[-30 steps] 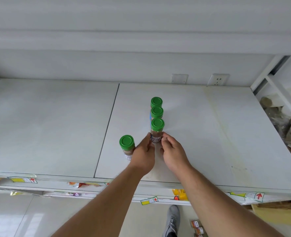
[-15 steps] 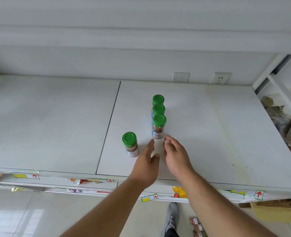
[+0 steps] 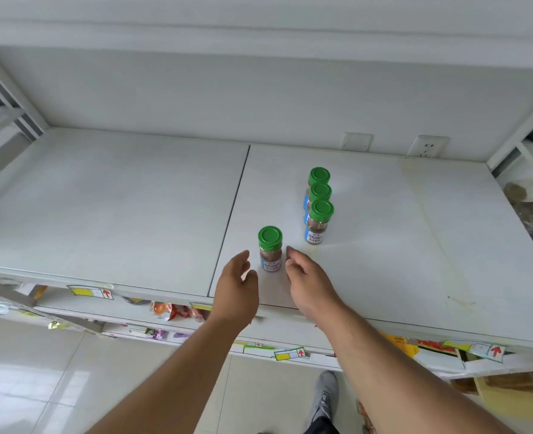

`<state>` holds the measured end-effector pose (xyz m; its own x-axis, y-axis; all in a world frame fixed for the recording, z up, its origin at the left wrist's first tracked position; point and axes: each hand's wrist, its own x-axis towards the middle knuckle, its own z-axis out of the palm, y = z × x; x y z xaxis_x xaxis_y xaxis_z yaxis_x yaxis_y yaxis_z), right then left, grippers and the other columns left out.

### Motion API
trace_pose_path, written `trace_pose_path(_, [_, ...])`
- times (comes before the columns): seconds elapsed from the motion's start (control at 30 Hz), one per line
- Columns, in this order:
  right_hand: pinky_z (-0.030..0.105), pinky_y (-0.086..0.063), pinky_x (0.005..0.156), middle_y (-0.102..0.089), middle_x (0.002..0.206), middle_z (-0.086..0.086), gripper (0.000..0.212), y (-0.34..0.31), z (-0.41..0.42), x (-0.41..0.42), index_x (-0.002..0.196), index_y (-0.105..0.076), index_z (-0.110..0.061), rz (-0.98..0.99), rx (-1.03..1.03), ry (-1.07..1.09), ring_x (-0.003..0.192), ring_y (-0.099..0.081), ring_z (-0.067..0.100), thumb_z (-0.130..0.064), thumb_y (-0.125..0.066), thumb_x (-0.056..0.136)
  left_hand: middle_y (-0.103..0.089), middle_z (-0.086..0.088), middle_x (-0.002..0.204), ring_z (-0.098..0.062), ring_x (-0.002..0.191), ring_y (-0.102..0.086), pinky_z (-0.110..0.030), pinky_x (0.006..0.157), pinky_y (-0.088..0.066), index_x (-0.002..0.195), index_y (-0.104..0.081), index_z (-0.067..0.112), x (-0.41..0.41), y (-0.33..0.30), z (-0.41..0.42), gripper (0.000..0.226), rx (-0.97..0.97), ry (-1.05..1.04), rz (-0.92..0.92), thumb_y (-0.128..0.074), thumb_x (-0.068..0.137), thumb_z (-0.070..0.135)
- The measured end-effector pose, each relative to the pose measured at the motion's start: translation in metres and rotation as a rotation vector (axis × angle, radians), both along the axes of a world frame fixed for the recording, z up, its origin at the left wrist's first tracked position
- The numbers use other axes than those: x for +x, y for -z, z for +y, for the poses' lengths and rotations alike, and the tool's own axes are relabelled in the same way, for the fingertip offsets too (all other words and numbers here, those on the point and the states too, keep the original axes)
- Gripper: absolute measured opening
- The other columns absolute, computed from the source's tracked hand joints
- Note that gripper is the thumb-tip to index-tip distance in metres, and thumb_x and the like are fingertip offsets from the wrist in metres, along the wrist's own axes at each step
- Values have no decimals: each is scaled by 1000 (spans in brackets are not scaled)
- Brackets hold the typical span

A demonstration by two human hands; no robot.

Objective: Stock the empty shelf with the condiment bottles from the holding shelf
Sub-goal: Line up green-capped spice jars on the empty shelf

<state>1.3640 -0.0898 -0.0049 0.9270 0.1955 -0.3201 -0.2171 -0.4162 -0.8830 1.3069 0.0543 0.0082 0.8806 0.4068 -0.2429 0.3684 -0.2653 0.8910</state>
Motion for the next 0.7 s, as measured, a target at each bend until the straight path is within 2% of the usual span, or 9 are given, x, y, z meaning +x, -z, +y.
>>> trace_pose_path(0.07, [32, -32, 120, -52, 149, -13, 44, -4, 6, 2, 152, -48, -25, 6, 19, 0, 140, -45, 8, -28, -41, 109, -54, 15, 140, -5, 133, -51, 6, 80, -35, 150, -49, 25, 7, -3, -3, 50, -15, 94, 28, -45, 102, 9])
trace_pose_path(0.2, [36, -36, 120, -57, 147, -9, 43, -3, 6, -2, 149, -52, -29, -8, 30, 2, 137, -49, 10, -23, -39, 108, -65, 16, 133, -7, 124, -58, -17, 99, -43, 142, -57, 30, 12, -2, -12, 53, -16, 200, 16, -43, 98, 3])
trace_pose_path(0.27, [35, -37, 119, -58, 147, -9, 43, -4, -1, -5, 149, -53, -29, -12, 24, 28, 135, -50, 10, -23, -39, 108, -64, 18, 135, -1, 127, -56, -12, 103, -39, 143, -56, 31, 11, 0, -16, 55, -21, 222, 12, -43, 98, 2])
trace_pose_path(0.33, [28, -43, 109, -62, 139, -11, 42, -5, -12, -9, 146, -55, -31, -27, 23, 48, 125, -55, 8, -23, -39, 108, -62, 20, 137, 4, 130, -52, -6, 101, -34, 145, -54, 31, 11, -1, -23, 56, -38, 244, 10, -43, 99, 2])
trace_pose_path(0.37, [23, -46, 96, -65, 131, -13, 41, -5, -17, -10, 143, -57, -32, -34, 19, 54, 114, -57, 7, -22, -38, 108, -62, 20, 137, 4, 131, -51, -6, 101, -33, 145, -54, 31, 12, -1, -28, 56, -45, 254, 13, -42, 99, 1])
trace_pose_path(0.43, [19, -43, 80, -66, 117, -11, 40, -7, -27, -13, 139, -60, -32, -49, 12, 70, 97, -55, 6, -20, -38, 108, -62, 20, 138, 4, 131, -51, -7, 102, -34, 145, -54, 31, 13, -1, -36, 58, -55, 280, 18, -42, 98, 0])
trace_pose_path(0.5, [23, -43, 89, -68, 125, -9, 40, -6, -36, -15, 139, -60, -31, -62, 17, 100, 107, -58, 10, -18, -39, 108, -60, 20, 139, 4, 132, -50, -7, 103, -34, 147, -53, 31, 14, 0, -45, 62, -55, 306, 20, -41, 96, -3])
trace_pose_path(0.6, [25, -43, 97, -68, 128, -10, 40, -4, -48, -18, 139, -61, -31, -57, 19, 137, 116, -58, 11, -18, -39, 108, -58, 18, 138, 5, 128, -50, 8, 88, -31, 150, -50, 28, 15, 0, -56, 67, -80, 329, 34, -41, 94, -7])
trace_pose_path(0.7, [21, -43, 88, -68, 121, -12, 40, -5, -57, -22, 136, -62, -34, -51, 21, 168, 108, -60, 10, -19, -39, 108, -53, 15, 148, 22, 96, -58, 7, 64, -37, 155, -44, 27, 17, 6, -64, 69, -130, 349, 41, -39, 94, -5])
